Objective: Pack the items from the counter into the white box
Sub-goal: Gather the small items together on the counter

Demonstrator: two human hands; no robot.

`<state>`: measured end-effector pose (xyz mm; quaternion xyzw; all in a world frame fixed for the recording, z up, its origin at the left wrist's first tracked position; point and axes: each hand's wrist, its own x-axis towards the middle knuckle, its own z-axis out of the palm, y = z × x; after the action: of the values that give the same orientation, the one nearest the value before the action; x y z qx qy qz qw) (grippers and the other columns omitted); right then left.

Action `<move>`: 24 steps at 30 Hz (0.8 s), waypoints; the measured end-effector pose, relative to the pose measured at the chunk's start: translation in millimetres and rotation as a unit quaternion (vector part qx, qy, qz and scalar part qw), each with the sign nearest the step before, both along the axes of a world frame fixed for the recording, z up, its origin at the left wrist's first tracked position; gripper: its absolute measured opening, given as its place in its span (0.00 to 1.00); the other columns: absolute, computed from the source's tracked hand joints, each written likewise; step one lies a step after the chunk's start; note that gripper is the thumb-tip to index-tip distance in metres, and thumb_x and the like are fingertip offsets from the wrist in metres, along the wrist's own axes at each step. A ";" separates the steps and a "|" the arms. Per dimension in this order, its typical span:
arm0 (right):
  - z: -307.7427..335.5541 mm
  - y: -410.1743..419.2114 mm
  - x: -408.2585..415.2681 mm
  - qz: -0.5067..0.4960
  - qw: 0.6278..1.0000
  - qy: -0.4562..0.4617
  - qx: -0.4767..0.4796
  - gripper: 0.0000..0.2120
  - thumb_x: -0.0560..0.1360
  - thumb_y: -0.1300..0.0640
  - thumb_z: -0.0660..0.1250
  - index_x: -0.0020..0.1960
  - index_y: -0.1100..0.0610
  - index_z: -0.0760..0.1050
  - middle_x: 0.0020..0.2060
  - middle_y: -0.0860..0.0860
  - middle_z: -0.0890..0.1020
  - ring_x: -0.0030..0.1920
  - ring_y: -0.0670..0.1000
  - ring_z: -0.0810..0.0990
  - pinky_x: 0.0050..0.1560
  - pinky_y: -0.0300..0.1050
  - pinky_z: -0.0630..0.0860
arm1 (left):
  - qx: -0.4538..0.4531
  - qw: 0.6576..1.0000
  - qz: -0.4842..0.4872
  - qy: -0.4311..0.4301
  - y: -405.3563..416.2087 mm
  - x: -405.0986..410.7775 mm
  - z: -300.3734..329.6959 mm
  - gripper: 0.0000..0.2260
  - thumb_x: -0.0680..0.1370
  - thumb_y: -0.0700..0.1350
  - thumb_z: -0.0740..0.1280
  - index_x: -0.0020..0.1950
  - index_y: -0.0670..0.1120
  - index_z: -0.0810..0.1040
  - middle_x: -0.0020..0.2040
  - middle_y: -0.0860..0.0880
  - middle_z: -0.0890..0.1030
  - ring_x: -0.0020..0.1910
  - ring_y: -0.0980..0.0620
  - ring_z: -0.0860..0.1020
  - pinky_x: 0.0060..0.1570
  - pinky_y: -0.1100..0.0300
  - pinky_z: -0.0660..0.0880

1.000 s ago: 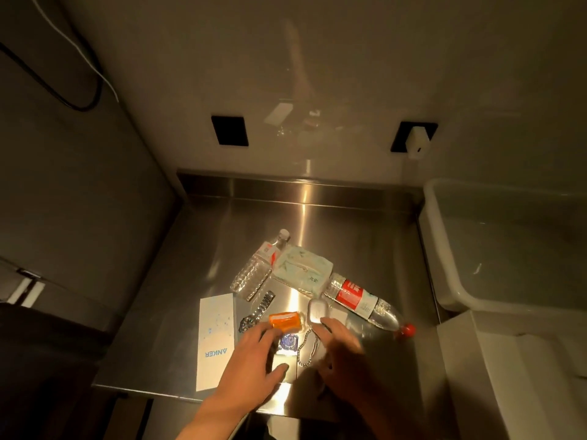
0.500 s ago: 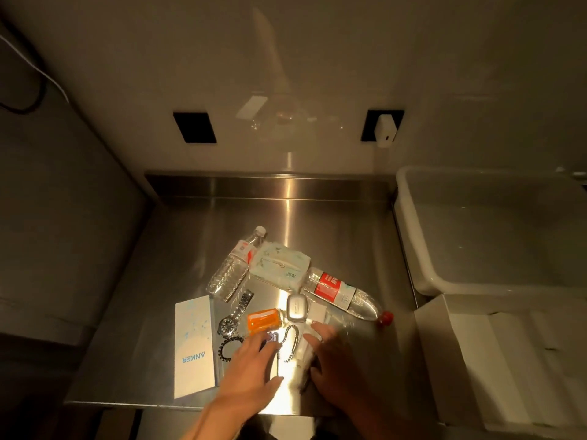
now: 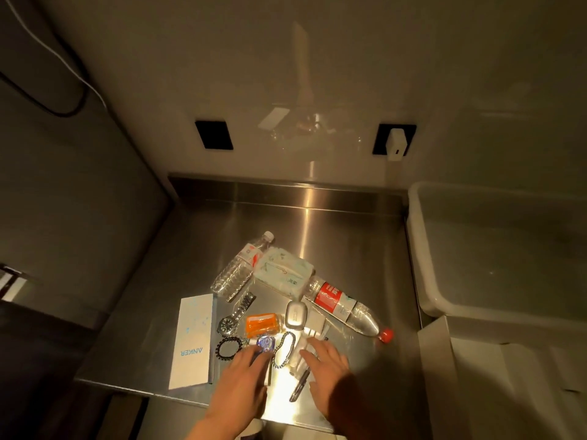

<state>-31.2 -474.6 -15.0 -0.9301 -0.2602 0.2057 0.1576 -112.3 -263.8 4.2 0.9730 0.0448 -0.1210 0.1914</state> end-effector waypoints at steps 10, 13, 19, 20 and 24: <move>23.6 1.8 3.7 0.004 1.000 0.013 0.004 0.31 0.78 0.56 0.66 0.77 0.42 0.59 0.79 0.42 0.54 0.78 0.49 0.50 0.77 0.51 0.53 | -0.015 1.000 0.013 0.021 5.2 0.4 -3.7 0.32 0.73 0.54 0.71 0.74 0.63 0.63 0.74 0.61 0.61 0.71 0.56 0.66 0.71 0.56 0.67; 31.8 6.3 4.2 -0.007 1.000 0.016 0.005 0.31 0.78 0.57 0.65 0.77 0.43 0.59 0.79 0.42 0.54 0.78 0.49 0.51 0.77 0.51 0.53 | -0.024 1.000 0.006 0.012 10.7 8.6 -2.2 0.31 0.72 0.62 0.70 0.74 0.62 0.65 0.74 0.61 0.62 0.71 0.55 0.66 0.71 0.55 0.66; 38.1 15.7 4.3 -0.021 1.000 0.011 0.005 0.33 0.75 0.59 0.65 0.77 0.43 0.60 0.78 0.43 0.57 0.77 0.49 0.53 0.77 0.49 0.53 | -0.005 1.000 -0.012 -0.008 18.2 25.6 10.3 0.26 0.76 0.61 0.66 0.73 0.58 0.68 0.72 0.59 0.65 0.70 0.56 0.64 0.70 0.59 0.65; 38.0 17.6 2.9 -0.017 1.000 0.007 0.003 0.33 0.75 0.60 0.64 0.77 0.43 0.60 0.78 0.43 0.57 0.77 0.49 0.53 0.76 0.48 0.53 | 0.000 1.000 -0.018 -0.002 17.9 26.9 12.8 0.26 0.77 0.60 0.66 0.74 0.58 0.68 0.72 0.58 0.65 0.70 0.55 0.64 0.70 0.58 0.66; 41.7 20.7 2.4 -0.007 0.999 0.027 -0.021 0.32 0.74 0.62 0.61 0.76 0.44 0.62 0.78 0.42 0.56 0.78 0.48 0.51 0.75 0.48 0.53 | 0.018 0.999 -0.034 0.025 17.5 29.5 12.0 0.23 0.78 0.57 0.63 0.73 0.59 0.67 0.73 0.57 0.63 0.69 0.55 0.64 0.68 0.57 0.67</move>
<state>-28.8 -453.8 26.6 -0.9289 -0.2451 0.2355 0.1467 -82.8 -246.4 16.2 0.9740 0.0188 -0.1509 0.1682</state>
